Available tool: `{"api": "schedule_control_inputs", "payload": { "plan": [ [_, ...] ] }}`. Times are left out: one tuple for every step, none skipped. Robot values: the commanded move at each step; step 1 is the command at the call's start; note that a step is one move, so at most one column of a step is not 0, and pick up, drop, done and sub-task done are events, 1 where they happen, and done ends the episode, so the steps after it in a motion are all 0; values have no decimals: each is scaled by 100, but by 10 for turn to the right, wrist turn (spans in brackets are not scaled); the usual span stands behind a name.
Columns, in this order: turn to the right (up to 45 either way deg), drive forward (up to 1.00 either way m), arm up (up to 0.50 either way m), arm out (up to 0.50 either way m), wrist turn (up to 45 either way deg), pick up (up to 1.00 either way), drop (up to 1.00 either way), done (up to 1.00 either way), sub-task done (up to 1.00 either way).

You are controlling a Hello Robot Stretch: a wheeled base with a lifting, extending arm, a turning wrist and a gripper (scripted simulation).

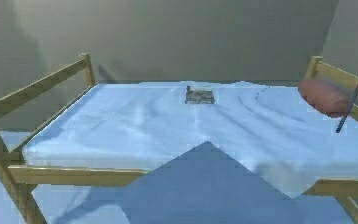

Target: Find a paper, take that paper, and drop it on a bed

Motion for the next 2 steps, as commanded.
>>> {"api": "schedule_control_inputs", "payload": {
  "plan": [
    [0,50,0,0,0,0,0,0,0],
    [-450,0,0,0,0,0,0,0,0]
  ]
}}
